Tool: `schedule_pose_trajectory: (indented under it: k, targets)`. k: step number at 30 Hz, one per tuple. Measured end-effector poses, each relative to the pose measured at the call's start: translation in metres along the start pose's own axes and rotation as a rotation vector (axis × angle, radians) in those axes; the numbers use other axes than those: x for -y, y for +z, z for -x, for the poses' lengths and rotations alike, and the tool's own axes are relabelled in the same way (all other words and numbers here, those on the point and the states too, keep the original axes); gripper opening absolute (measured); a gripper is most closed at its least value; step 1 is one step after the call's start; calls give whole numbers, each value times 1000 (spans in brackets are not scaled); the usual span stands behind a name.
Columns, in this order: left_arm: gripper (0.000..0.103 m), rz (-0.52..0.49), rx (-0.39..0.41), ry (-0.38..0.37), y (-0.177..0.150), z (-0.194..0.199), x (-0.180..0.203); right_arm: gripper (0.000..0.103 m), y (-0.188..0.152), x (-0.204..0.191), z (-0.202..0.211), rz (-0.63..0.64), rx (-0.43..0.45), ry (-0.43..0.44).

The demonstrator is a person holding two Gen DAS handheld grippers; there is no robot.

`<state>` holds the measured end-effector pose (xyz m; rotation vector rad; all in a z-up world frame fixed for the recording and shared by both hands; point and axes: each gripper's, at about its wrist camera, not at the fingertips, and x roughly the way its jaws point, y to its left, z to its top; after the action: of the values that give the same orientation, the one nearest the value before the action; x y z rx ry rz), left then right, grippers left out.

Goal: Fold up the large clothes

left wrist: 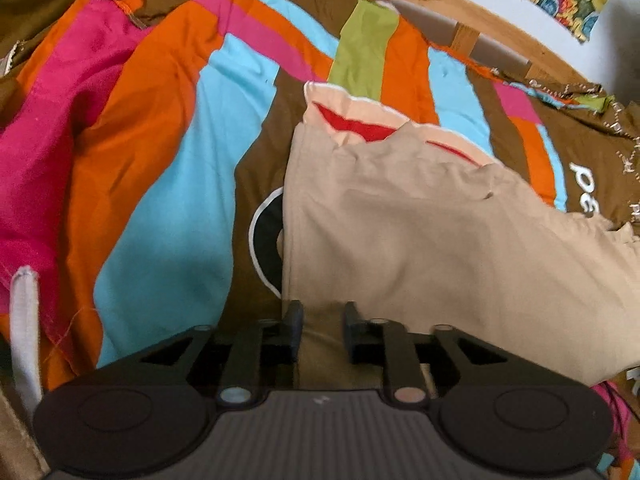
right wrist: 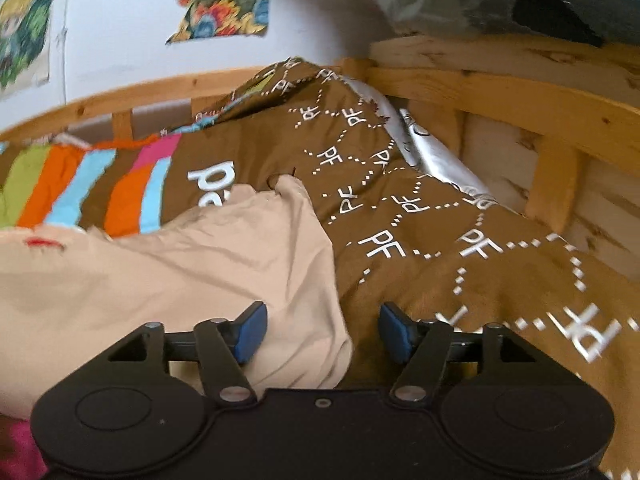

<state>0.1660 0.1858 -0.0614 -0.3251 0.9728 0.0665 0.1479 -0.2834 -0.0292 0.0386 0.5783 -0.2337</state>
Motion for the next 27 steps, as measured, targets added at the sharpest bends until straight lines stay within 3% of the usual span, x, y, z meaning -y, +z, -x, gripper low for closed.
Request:
schedule_pose_trajectory:
  k: [2,4,8,10,13,16,19,22,24,27]
  targets:
    - [50,-4,17,-5,0,6,2,80,4,-1,11,-42,-4,35]
    - [60,-8,30,-15,0,10,4,82,8,-4,19,-75,-34,86]
    - [94,14,42,-34,-2,20,4,90,10,-10,25,-137,-117,182]
    - [99,45,43,-63,-5,27,2,94,8,-10,26,-196,-166,240]
    - [102,114,8,-115,-12,36,2,97,5,-5,15,-293,-242,280]
    - [102,188,-63,-254,-21,35,0,97,2,4,2,-410,-315,262]
    - [102,308,-162,-412,-27,17,-7,97,3,12,-3,-442,-300,241]
    - [102,400,-220,-418,-32,-10,-16,95,6,23,-11,-500,-263,204]
    - [99,493,-207,-396,-35,-23,-28,88,3,33,-20,-601,-261,177]
    - [81,617,-182,-395,-38,-28,-41,60,-4,46,-28,-743,-262,162]
